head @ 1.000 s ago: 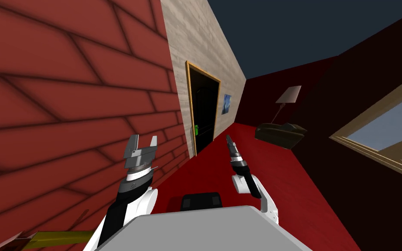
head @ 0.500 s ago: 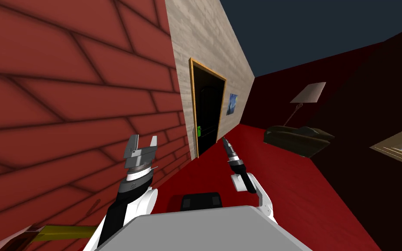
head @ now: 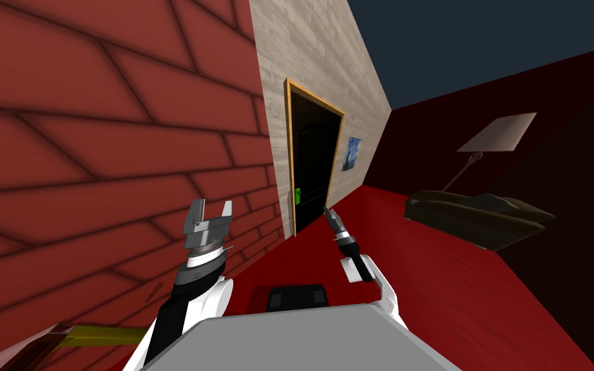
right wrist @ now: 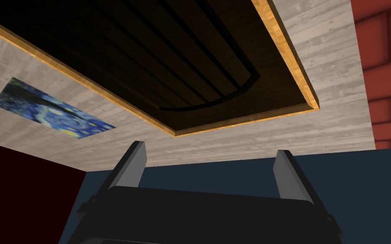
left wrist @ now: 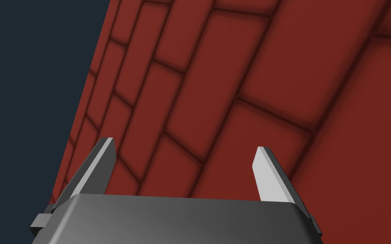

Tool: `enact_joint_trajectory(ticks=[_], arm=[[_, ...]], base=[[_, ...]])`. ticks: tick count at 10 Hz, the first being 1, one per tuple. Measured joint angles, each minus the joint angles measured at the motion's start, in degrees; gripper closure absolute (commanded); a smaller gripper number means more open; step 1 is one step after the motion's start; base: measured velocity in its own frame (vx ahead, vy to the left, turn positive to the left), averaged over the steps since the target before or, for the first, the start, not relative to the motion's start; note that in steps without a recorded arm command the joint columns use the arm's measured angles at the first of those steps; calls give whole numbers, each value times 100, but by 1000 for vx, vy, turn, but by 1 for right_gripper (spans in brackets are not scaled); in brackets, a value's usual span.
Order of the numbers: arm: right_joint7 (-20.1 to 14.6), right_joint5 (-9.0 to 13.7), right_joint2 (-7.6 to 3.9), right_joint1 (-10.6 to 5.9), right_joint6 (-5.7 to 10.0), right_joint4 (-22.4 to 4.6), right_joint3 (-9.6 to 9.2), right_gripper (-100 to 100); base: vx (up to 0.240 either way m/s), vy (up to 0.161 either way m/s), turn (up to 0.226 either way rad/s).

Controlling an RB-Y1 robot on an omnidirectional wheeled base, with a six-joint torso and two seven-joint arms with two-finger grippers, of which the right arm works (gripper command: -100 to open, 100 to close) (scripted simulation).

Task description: Pull the door open

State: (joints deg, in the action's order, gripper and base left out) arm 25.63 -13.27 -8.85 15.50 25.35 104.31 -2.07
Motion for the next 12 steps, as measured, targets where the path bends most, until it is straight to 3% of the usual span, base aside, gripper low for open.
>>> enact_joint_trajectory(ticks=[3, 12], arm=[[238, -188, -55, -132, -42, -280, -24, -100], [1131, -871, -243, -620, -52, -1450, -79, -100]], base=[[91, -28, 109], [126, -53, 139]])
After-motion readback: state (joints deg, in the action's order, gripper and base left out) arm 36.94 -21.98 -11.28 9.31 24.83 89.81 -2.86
